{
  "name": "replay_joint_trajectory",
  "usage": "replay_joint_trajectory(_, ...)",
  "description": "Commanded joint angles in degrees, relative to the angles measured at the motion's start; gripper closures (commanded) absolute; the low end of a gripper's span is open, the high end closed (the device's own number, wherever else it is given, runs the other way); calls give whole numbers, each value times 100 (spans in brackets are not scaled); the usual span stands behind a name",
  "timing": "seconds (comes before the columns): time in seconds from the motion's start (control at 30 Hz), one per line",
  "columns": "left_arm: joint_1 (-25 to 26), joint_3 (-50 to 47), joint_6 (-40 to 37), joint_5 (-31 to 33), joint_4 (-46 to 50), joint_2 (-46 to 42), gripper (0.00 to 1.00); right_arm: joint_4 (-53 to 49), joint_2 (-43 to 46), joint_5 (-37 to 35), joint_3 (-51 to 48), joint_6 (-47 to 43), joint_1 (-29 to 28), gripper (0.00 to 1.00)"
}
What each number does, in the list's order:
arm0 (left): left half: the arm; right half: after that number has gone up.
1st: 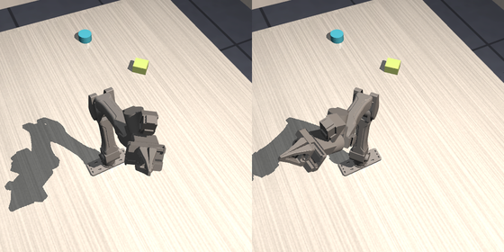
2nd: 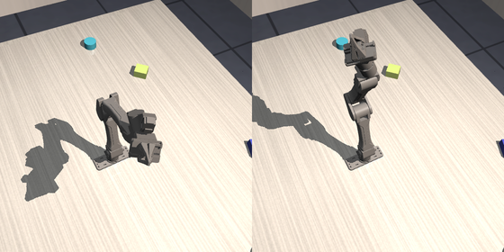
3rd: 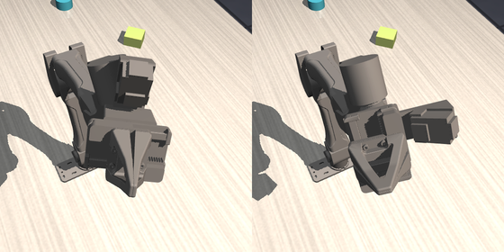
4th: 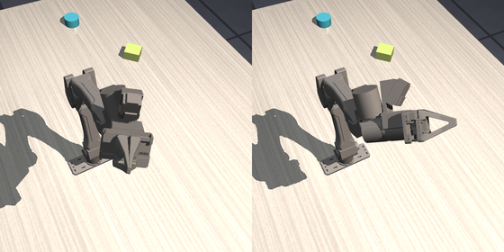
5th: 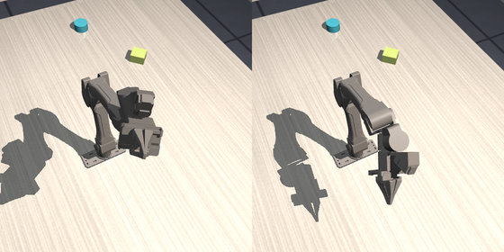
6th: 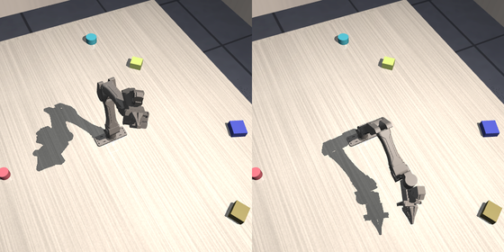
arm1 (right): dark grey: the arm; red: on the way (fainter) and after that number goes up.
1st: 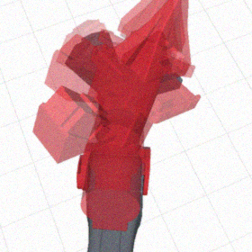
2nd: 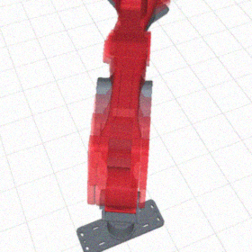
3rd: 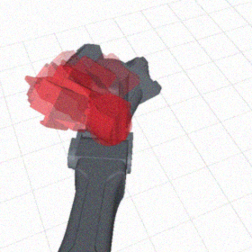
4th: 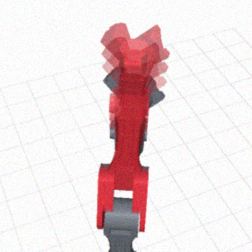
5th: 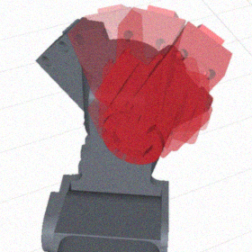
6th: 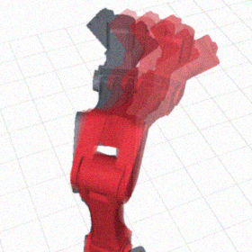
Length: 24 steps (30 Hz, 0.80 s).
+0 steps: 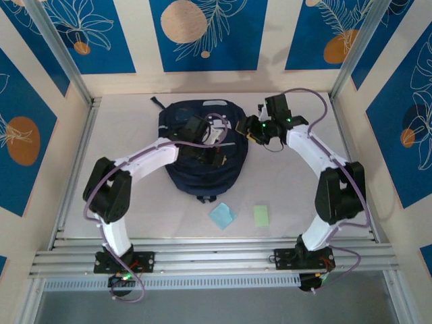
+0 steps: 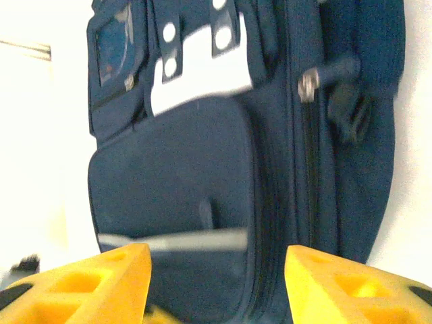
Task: Pack the student bag
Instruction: Unzip the student bag at the center of the table.
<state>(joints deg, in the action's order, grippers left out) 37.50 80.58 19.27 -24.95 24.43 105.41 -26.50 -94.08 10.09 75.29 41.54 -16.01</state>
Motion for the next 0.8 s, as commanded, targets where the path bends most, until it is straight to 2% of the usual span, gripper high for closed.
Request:
replay_joint_trajectory(0.0,146,317,224,-260,-204,120,100,-70,373,219,-633,385,-10,41)
replay_joint_trajectory(0.07,170,311,252,-255,-237,118,100,-42,616,213,-1023,557,-12,29)
replay_joint_trajectory(0.17,196,240,288,-251,-286,54,100,305,848,343,-1560,873,-1,21)
replay_joint_trajectory(0.33,253,85,297,-284,-329,-42,100,1765,667,734,-2131,1615,-62,17)
replay_joint_trajectory(0.5,280,-108,330,-321,-377,-55,100,3257,35,617,-2131,2294,-432,15)
replay_joint_trajectory(0.53,276,-152,356,-333,-418,-68,100,3399,-142,578,-2043,2360,-520,18)
replay_joint_trajectory(0.57,276,-196,374,-333,-460,-81,100,3451,-290,496,-1976,2404,-595,27)
replay_joint_trajectory(0.6,278,-236,389,-324,-496,-94,100,3476,-385,447,-1937,2420,-629,40)
replay_joint_trajectory(0.63,276,-275,387,-305,-524,-121,100,3416,-486,353,-1894,2449,-645,59)
replay_joint_trajectory(0.67,271,-311,377,-266,-514,-153,100,3358,-551,255,-1891,2464,-623,83)
replay_joint_trajectory(0.7,260,-346,343,-240,-475,-183,100,3367,-574,193,-1914,2457,-594,100)
replay_joint_trajectory(0.77,207,-397,158,9,-153,-269,100,3369,-504,61,-1999,2398,-491,100)
